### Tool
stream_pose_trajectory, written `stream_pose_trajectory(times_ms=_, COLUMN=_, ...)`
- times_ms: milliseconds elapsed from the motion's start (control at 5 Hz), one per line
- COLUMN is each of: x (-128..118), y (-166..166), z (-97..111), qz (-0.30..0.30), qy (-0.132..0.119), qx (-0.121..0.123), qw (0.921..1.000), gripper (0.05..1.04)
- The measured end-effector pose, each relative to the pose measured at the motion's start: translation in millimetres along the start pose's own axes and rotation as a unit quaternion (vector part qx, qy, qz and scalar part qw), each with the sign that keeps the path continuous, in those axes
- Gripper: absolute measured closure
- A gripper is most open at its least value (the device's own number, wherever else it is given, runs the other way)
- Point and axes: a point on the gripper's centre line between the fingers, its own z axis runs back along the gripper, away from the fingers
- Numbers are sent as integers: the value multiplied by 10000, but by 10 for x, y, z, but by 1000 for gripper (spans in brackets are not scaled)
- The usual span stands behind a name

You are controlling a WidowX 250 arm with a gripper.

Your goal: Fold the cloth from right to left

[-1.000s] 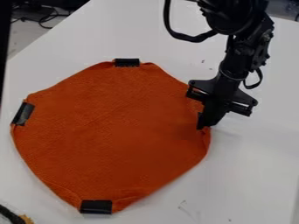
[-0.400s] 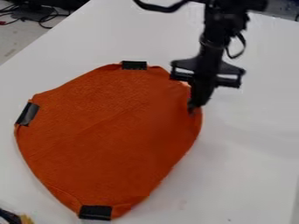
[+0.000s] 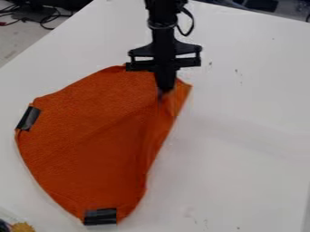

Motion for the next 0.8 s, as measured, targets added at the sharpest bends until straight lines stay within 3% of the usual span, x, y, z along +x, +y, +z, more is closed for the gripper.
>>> stream_pose_trajectory(times_ms=200, x=16, y=471, z=-30, qz=491, qy=-13, qx=-121, qw=9987, gripper=1029)
stream_pose_trajectory(times_ms=400, x=-71, y=619, z=-160, qz=583, qy=39, qx=-481, qw=9971, gripper=1029)
stream_pose_trajectory(times_ms=600, x=-93, y=717, z=-421, qz=598, qy=182, qx=-640, qw=9960, gripper=1029)
stream_pose_trajectory(times_ms=800, x=-63, y=732, z=-471, qz=451, qy=137, qx=-588, qw=9972, gripper=1029)
